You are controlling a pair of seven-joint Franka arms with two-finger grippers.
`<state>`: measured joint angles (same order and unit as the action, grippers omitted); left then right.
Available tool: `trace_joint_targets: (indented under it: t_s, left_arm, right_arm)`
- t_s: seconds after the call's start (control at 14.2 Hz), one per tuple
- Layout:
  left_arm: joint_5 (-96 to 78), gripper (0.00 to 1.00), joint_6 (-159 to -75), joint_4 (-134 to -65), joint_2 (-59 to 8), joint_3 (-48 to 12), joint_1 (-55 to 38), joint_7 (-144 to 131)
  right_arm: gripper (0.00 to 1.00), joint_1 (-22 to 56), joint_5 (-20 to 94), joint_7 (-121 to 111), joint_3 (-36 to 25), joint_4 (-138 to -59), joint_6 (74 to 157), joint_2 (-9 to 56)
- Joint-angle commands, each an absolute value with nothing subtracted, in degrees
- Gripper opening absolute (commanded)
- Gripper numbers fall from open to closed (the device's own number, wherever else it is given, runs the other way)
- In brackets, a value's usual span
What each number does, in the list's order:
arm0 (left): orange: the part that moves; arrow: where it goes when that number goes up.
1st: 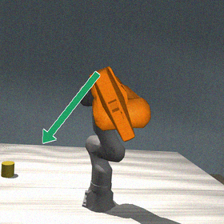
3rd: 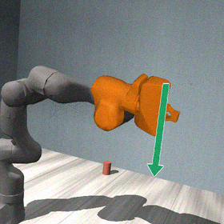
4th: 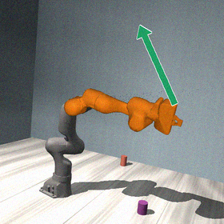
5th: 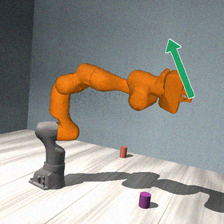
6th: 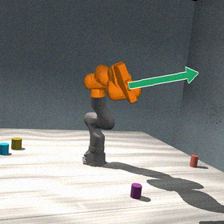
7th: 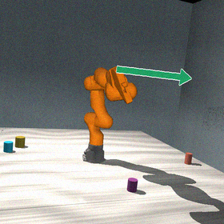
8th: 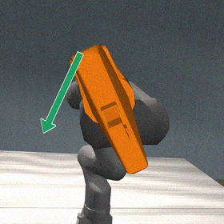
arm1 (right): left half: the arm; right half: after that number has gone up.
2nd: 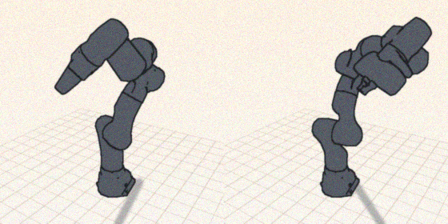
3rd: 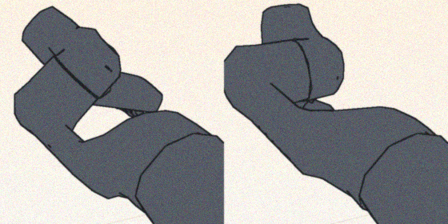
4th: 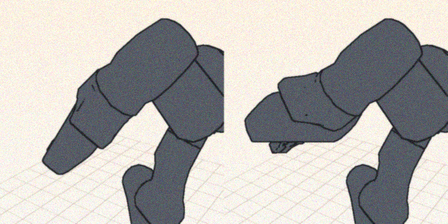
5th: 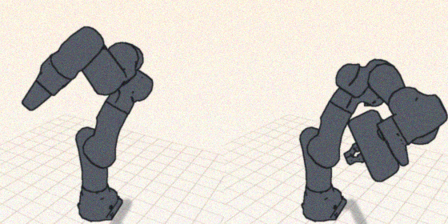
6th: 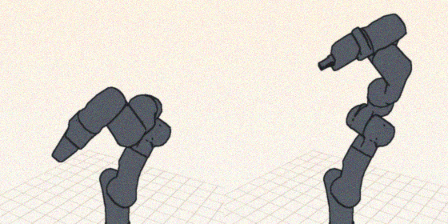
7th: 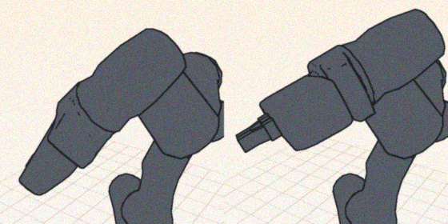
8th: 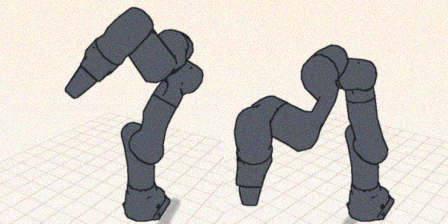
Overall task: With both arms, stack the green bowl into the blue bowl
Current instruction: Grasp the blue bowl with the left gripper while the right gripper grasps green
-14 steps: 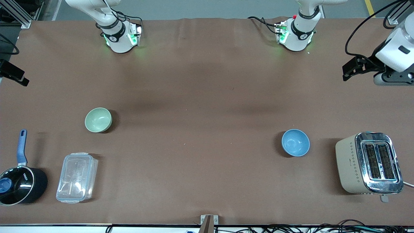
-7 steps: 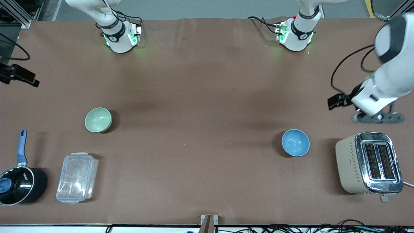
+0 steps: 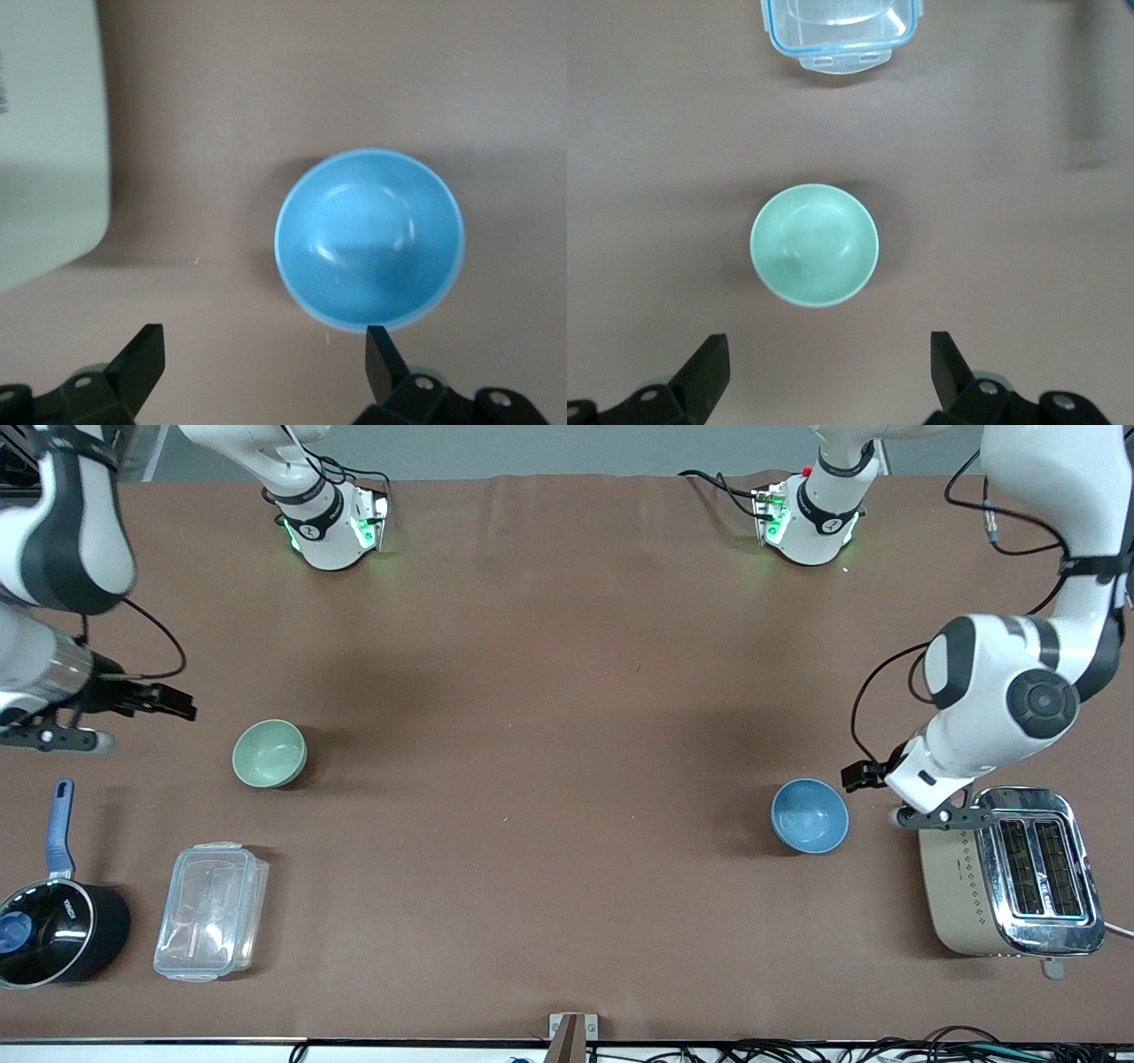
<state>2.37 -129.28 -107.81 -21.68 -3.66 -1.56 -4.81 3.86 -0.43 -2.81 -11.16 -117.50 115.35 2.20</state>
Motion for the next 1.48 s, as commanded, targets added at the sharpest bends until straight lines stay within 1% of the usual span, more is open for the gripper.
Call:
trace_joint_targets:
  t_s: [0.0, 0.07, 0.14, 0.35, 0.49, 0.56, 0.7, 0.84, 0.91, 0.98, 1.12, 1.34, 1.41]
  left_arm:
    - [1.85, 0.92, -133.41, -106.7, -27.31, -3.69, -1.76, -7.63]
    - [1.85, 0.87, -135.16, -106.7, -28.46, -3.69, -2.02, -8.17]
    - [1.85, 0.79, -136.31, -106.61, -29.69, -3.69, -2.37, -8.35]
    - [1.67, 0.36, -136.5, -105.74, -31.19, -3.78, -2.02, -8.53]
    - [1.67, 0.11, -136.49, -105.21, -31.73, -3.87, -2.2, -10.1]
    - [1.67, 0.05, -136.49, -105.03, -31.82, -3.95, -2.55, -11.33]
    - [1.67, 0.01, -136.32, -105.03, -31.73, -5.18, -2.99, -12.91]
    - [1.5, 0.0, -135.97, -104.86, -30.77, -10.6, -2.9, -15.89]
    - [1.41, 0.0, -135.71, -104.77, -29.98, -13.51, -2.81, -19.21]
    - [1.49, 0.0, -135.36, -104.42, -29.8, -16.67, -2.99, -23.25]
    - [1.67, 0.0, -135.09, -103.1, -30.41, -21.6, -4.99, -31.07]
    - [2.29, 0.0, -135.09, -99.15, -33.3, -21.62, -15.17, -42.59]
    - [2.55, 0.0, -135.09, -97.57, -34.88, -21.62, -17.38, -45.41]
  right_arm:
    - [1.0, 3.6, -1.32, -4.21, -10.9, -128.55, 129.14, 2.71]
    - [1.0, 3.6, -1.23, -4.22, -10.9, -130.32, 133.2, 4.55]
    - [1.0, 3.52, -1.23, -4.39, -10.9, -130.95, 135.94, 6.75]
    - [1.0, 3.25, -1.23, -4.48, -10.9, -130.96, 141.84, 12.55]
    - [1.0, 2.64, -1.23, -4.66, -10.9, -130.96, 145.62, 15.28]
    - [1.0, 2.46, -1.23, -4.66, -10.9, -130.96, 147.2, 16.34]
    - [1.0, 2.37, -1.23, -4.66, -10.81, -131.04, 150.71, 18.27]
    - [1.0, 2.37, -1.23, -5.09, -10.81, -131.83, 152.4, 18.54]
    - [0.97, 2.11, -1.23, -5.62, -10.81, -132.01, 152.4, 18.54]
    - [0.92, 1.67, -1.23, -6.67, -10.81, -132.01, 152.4, 18.54]
    - [0.77, 1.32, -1.23, -7.47, -10.81, -132.54, 152.58, 18.54]
    - [0.57, 1.23, -1.06, -7.38, -10.81, -132.98, 152.67, 18.63]
    - [0.47, 1.23, -0.71, -7.38, -10.72, -132.89, 152.75, 18.72]
